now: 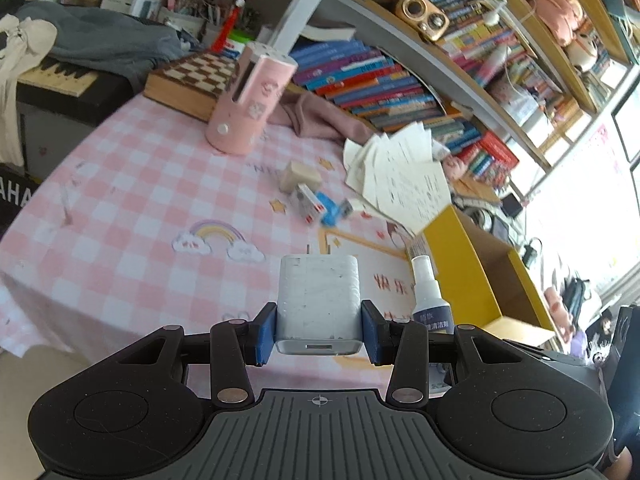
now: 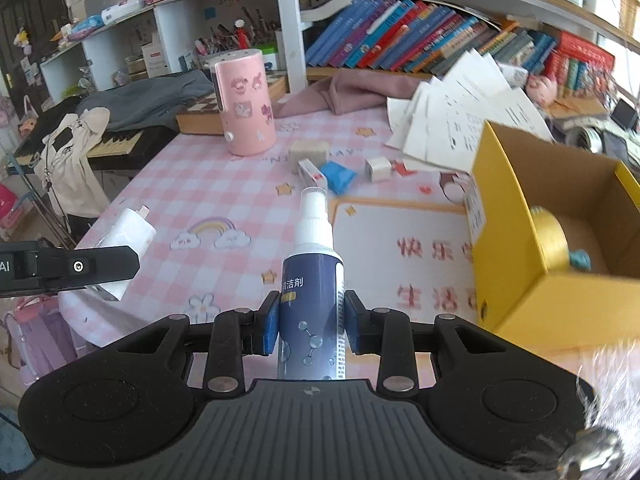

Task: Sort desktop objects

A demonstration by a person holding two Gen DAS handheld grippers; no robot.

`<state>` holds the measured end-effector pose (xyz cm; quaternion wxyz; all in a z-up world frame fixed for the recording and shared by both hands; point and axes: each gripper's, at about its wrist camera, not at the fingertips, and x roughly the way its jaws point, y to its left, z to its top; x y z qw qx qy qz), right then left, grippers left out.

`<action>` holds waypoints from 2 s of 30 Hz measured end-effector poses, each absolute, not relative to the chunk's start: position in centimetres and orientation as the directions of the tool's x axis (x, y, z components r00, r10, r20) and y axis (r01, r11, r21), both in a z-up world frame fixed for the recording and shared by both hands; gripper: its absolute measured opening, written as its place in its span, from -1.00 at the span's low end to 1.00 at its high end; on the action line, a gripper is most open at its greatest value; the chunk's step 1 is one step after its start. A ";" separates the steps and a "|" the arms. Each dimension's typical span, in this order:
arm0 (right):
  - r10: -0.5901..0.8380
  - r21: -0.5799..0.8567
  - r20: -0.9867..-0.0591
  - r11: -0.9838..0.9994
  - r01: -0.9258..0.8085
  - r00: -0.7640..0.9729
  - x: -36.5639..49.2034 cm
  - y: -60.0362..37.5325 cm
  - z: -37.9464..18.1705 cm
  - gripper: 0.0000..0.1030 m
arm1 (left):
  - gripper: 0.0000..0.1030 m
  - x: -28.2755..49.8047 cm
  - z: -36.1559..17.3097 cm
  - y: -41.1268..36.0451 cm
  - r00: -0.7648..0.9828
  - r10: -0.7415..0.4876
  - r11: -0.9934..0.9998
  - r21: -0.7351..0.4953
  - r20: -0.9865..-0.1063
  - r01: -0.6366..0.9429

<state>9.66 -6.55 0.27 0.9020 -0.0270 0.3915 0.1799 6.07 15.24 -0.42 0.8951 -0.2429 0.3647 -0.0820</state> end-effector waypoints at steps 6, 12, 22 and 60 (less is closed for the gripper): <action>0.270 0.100 -0.715 0.952 -0.288 0.645 7.5 -8.3 0.3 -0.41 | -0.19 5.6 -0.2 13.7 0.697 -0.374 0.869 -0.493 -0.612 0.034; 0.239 0.103 -0.704 0.966 -0.236 0.669 6.2 -10.0 0.7 -0.41 | -0.19 5.9 0.1 12.2 0.680 -0.408 0.869 -0.487 -0.609 0.086; 0.178 0.108 -0.710 0.984 -0.144 0.681 4.9 -12.8 0.8 -0.41 | -0.19 6.8 0.1 9.3 0.630 -0.475 0.858 -0.484 -0.615 0.174; -0.118 0.097 -0.674 0.965 0.245 0.730 2.9 -27.4 1.4 -0.41 | -0.19 10.8 1.1 -7.9 0.426 -0.701 0.693 -0.403 -0.572 0.598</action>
